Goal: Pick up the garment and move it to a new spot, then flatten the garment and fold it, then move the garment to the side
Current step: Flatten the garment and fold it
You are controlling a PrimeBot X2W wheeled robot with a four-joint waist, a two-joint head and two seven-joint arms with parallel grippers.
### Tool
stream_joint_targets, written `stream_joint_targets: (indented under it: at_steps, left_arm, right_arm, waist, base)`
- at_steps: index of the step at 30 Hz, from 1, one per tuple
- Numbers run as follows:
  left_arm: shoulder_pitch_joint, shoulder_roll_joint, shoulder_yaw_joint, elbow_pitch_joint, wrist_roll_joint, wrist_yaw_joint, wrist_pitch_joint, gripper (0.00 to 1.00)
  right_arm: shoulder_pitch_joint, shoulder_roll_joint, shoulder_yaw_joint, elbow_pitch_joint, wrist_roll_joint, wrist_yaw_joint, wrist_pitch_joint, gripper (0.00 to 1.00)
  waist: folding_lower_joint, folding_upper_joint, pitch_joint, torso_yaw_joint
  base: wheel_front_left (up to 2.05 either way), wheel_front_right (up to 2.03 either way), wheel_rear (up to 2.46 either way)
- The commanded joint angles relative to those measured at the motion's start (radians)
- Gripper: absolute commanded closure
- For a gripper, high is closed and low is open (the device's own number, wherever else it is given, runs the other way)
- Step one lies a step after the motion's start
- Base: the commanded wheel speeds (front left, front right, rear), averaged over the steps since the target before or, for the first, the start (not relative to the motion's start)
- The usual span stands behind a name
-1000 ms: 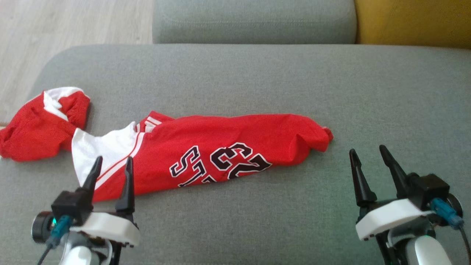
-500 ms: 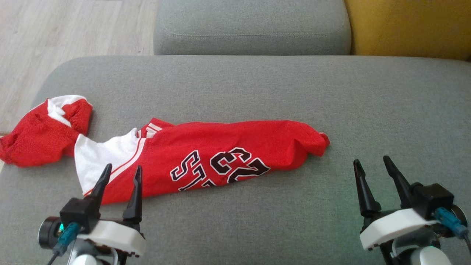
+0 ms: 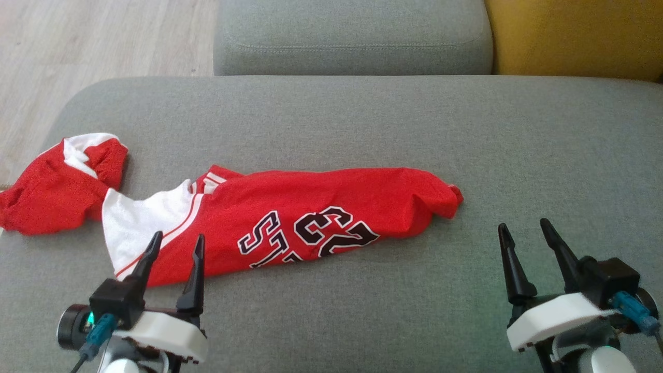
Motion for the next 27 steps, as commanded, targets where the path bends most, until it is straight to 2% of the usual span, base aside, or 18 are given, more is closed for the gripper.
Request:
stream_joint_targets:
  at_steps: [1, 19, 27]
  left_arm:
    - [-0.043, 0.027, 0.034, -0.035, 0.006, 0.008, -0.003, 0.0]
    - [-0.061, 0.03, 0.021, -0.04, -0.003, 0.015, -0.003, 0.0]
    - [-0.102, 0.024, 0.015, -0.045, -0.006, 0.011, -0.009, 0.0]
  right_arm:
    - [-0.029, -0.005, 0.02, -0.037, 0.008, 0.008, -0.002, 0.0]
    - [-0.043, -0.005, 0.018, -0.019, 0.013, 0.008, -0.007, 0.0]
    - [-0.091, -0.005, 0.033, 0.055, 0.029, 0.008, -0.013, 0.0]
  waist:
    - [0.0001, 0.0, 0.001, 0.0]
    - [0.0001, 0.0, 0.022, 0.013]
    - [0.0001, 0.0, 0.079, 0.035]
  base:
    - [0.0, 0.0, 0.0]
    - [0.0, 0.0, 0.0]
    - [0.0, 0.0, 0.0]
